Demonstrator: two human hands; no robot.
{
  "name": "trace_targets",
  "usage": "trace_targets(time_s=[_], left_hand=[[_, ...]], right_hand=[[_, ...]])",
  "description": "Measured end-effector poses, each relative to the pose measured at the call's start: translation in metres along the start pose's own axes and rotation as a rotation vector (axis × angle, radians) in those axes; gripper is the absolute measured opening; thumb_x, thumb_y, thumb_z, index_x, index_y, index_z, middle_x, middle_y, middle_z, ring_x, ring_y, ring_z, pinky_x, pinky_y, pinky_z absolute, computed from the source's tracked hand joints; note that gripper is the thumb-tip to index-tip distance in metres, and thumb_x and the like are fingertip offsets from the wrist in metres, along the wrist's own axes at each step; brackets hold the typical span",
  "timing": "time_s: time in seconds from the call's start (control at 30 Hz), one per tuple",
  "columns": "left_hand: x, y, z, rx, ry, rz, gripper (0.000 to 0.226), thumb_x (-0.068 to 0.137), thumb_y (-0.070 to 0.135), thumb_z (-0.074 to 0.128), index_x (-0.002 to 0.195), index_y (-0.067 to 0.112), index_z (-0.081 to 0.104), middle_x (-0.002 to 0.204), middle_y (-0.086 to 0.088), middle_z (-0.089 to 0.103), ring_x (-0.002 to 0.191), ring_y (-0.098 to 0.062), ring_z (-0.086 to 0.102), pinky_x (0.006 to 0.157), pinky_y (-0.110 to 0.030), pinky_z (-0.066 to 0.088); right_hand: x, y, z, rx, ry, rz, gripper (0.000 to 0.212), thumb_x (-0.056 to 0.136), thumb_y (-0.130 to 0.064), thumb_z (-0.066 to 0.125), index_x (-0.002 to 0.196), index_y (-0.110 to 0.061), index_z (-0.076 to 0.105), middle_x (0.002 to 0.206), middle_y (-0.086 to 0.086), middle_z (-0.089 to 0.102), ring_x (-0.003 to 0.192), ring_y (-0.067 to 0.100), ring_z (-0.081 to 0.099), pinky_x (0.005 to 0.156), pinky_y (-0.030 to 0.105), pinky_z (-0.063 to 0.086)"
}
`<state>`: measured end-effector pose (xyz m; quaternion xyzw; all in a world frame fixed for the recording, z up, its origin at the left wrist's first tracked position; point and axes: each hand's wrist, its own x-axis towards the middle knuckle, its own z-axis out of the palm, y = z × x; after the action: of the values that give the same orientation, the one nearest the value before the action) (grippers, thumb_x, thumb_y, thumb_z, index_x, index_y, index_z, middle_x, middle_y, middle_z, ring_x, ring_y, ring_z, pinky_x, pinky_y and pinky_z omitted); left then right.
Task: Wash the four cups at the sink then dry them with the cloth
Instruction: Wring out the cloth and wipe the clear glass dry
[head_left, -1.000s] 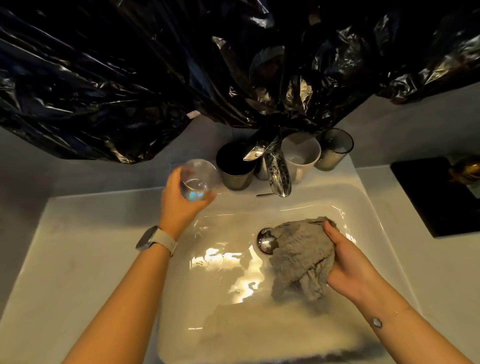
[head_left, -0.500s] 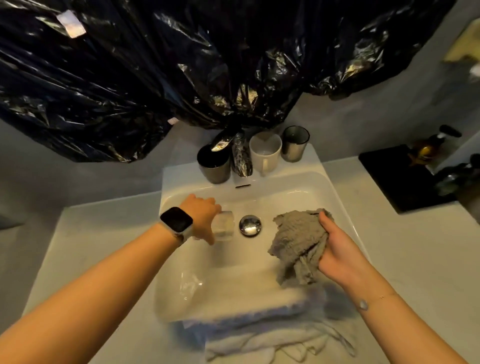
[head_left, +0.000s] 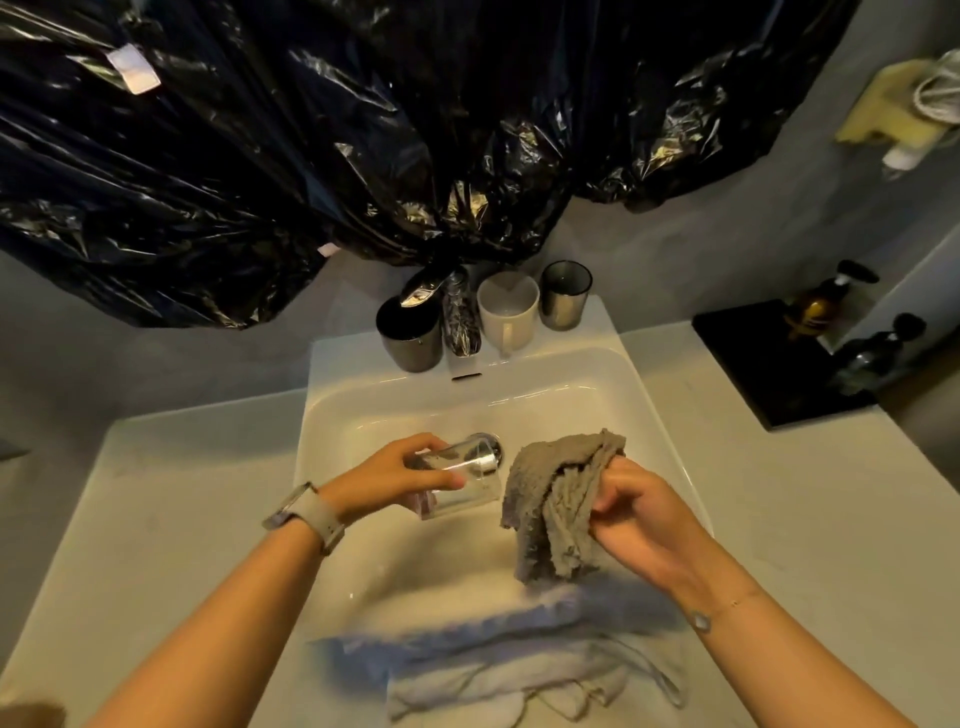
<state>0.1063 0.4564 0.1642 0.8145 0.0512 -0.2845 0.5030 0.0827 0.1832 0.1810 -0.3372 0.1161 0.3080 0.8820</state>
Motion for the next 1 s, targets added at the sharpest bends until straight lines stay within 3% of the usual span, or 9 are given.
trace_targets(time_s=[0.13,0.2,0.33,0.43,0.53,0.63,0.73,0.83,1.0], left_hand=[[-0.011,0.004,0.030,-0.247,-0.008,0.064,0.067,0.060,0.060,0.070,0.115,0.022,0.063,0.111,-0.004,0.067,0.096,-0.016,0.068,0.076,-0.027,0.058],[-0.012,0.007,0.042,-0.315,-0.020,0.070,0.059,0.064,0.056,0.070,0.112,0.021,0.066,0.106,-0.004,0.069,0.092,-0.016,0.068,0.074,-0.027,0.057],[-0.012,0.007,0.055,-0.427,-0.065,0.062,0.055,0.071,0.048,0.071,0.112,0.013,0.067,0.099,-0.009,0.068,0.089,-0.019,0.063,0.071,-0.028,0.053],[-0.013,0.009,0.067,-0.514,-0.129,0.025,0.054,0.078,0.043,0.069,0.118,0.007,0.060,0.098,-0.006,0.066,0.088,-0.017,0.064,0.069,-0.027,0.053],[-0.011,0.014,0.082,-0.608,-0.049,-0.013,0.056,0.076,0.048,0.069,0.116,0.010,0.057,0.104,-0.009,0.066,0.092,-0.017,0.067,0.070,-0.031,0.056],[-0.006,0.025,0.092,-0.678,0.069,-0.046,0.063,0.075,0.060,0.072,0.120,0.018,0.063,0.115,-0.007,0.071,0.103,-0.023,0.070,0.086,-0.039,0.058],[-0.001,0.031,0.096,-0.685,0.125,-0.097,0.052,0.087,0.063,0.056,0.119,0.023,0.069,0.110,-0.008,0.074,0.103,-0.028,0.071,0.097,-0.049,0.053],[-0.001,0.031,0.096,-0.715,0.111,-0.175,0.053,0.094,0.061,0.045,0.120,0.023,0.070,0.109,-0.011,0.074,0.105,-0.030,0.070,0.098,-0.048,0.052],[-0.006,0.035,0.098,-0.843,0.005,-0.190,0.048,0.100,0.043,0.040,0.100,0.009,0.073,0.087,-0.014,0.076,0.071,-0.019,0.072,0.064,-0.024,0.055]], right_hand=[[-0.001,0.003,0.000,-0.348,-0.127,0.049,0.069,0.048,0.013,0.052,0.117,0.016,0.047,0.101,0.032,0.053,0.093,0.043,0.052,0.080,0.042,0.047],[-0.001,0.003,-0.004,-0.660,-0.156,0.075,0.061,0.063,0.017,0.053,0.124,0.007,0.048,0.105,0.036,0.060,0.098,0.044,0.061,0.086,0.048,0.055],[-0.003,-0.005,-0.008,-1.200,-0.156,-0.050,0.041,0.077,0.006,0.070,0.115,-0.008,0.061,0.107,0.008,0.071,0.104,0.017,0.067,0.096,0.038,0.052],[-0.005,-0.010,-0.007,-1.267,-0.128,-0.158,0.035,0.069,-0.021,0.086,0.100,-0.023,0.070,0.097,0.002,0.074,0.093,0.017,0.068,0.086,0.031,0.054],[-0.004,-0.005,-0.004,-1.162,0.004,-0.296,0.032,0.065,-0.036,0.080,0.096,-0.027,0.073,0.110,0.001,0.069,0.100,0.006,0.064,0.084,0.020,0.051],[0.000,0.002,0.000,-1.083,0.043,-0.335,0.031,0.069,-0.033,0.076,0.098,-0.024,0.073,0.112,-0.004,0.067,0.100,0.010,0.066,0.082,0.022,0.054],[0.002,0.001,0.003,-1.011,-0.080,-0.177,0.039,0.074,-0.018,0.078,0.110,-0.023,0.064,0.101,-0.004,0.075,0.095,0.016,0.070,0.076,0.024,0.055],[0.005,-0.003,-0.001,-1.121,-0.233,-0.034,0.062,0.073,-0.004,0.079,0.122,-0.029,0.050,0.119,-0.007,0.065,0.111,0.007,0.062,0.089,0.021,0.050],[0.011,-0.006,0.008,-1.220,-0.248,-0.117,0.047,0.074,-0.003,0.080,0.109,-0.030,0.065,0.111,-0.007,0.071,0.107,0.008,0.065,0.094,0.023,0.049]])
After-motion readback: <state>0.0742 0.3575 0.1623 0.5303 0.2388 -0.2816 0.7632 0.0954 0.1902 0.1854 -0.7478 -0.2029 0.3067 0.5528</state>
